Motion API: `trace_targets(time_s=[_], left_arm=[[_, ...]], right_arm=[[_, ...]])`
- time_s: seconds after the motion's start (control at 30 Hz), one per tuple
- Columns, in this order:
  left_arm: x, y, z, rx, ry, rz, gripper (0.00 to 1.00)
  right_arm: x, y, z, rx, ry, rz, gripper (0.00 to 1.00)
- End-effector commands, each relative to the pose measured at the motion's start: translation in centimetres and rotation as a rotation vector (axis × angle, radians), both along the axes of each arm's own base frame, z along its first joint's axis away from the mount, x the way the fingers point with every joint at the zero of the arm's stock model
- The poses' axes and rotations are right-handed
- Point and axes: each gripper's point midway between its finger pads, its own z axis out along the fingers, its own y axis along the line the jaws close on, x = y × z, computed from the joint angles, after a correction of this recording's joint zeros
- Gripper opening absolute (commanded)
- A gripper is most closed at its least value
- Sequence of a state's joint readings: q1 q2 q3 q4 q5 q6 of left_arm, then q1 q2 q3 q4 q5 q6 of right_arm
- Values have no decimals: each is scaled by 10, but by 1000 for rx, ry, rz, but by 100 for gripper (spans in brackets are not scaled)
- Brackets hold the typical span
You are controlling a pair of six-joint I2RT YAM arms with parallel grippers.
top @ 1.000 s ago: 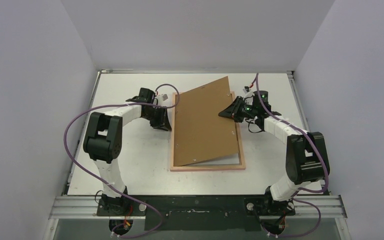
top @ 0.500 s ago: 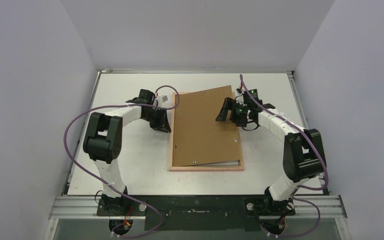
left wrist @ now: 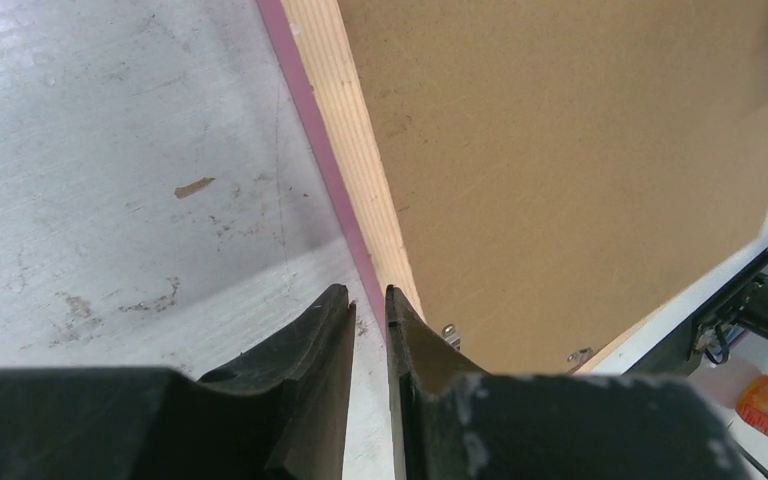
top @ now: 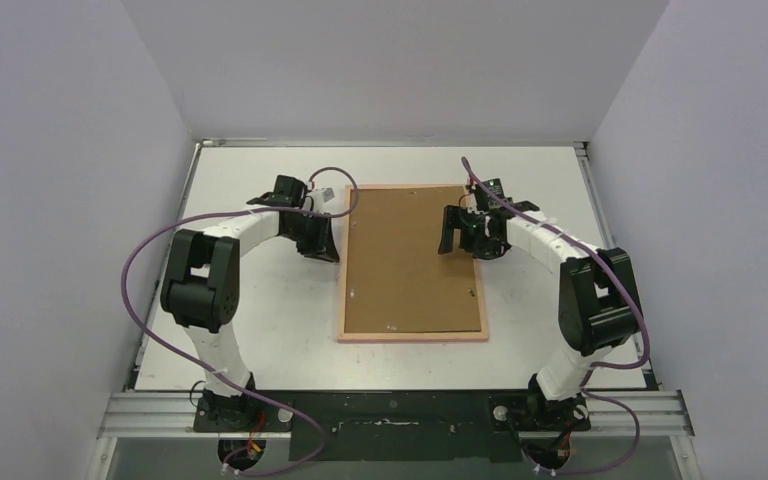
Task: Put the photo into the frame
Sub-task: Place the photo frame item in the photo frame.
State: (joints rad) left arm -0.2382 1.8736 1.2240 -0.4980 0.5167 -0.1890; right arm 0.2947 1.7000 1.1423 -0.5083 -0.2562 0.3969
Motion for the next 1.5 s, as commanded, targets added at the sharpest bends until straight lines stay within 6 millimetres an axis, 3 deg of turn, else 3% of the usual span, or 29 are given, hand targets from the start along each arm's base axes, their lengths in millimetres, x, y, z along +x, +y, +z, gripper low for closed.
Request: trace_targets(time_s=[0.0,0.3,0.43,0.53,0.63,0.7,0.87,1.0,1.07,1.17,1.23,1.33,1.47], left_arm=[[16,5,39,-11,-113,-10,17],[21,15,55,-21,-132,5,20],[17,19,61,-30,-133,9,26],[15,28,70,-10,-137,15,49],[14,44,84,40,-174,17,85],[12,56,96,83,-202,8,99],[8,99,131,276,-264,-10,96],[17,161,167,535,-374,124,96],[15,183,178,580,-415,177,96],[8,208,192,494,-460,245,96],[5,211,196,495,-470,240,96],[-1,209,191,500,-448,186,96],[-10,204,184,494,-418,96,96]], right_arm=[[18,-1,27,-24,-93,14,90],[26,-12,52,-49,-153,-13,90],[28,-3,63,-18,-193,-20,91],[29,6,72,-15,-224,-25,92],[30,14,87,-7,-269,-34,91],[30,18,98,-14,-305,-45,90],[35,21,126,-29,-401,-109,90],[45,24,159,141,-502,-192,90],[48,26,163,242,-499,-174,90],[43,34,153,349,-463,-137,90],[43,33,146,299,-448,-155,90],[37,29,126,34,-398,-176,90],[20,35,130,-42,-429,-179,90]])
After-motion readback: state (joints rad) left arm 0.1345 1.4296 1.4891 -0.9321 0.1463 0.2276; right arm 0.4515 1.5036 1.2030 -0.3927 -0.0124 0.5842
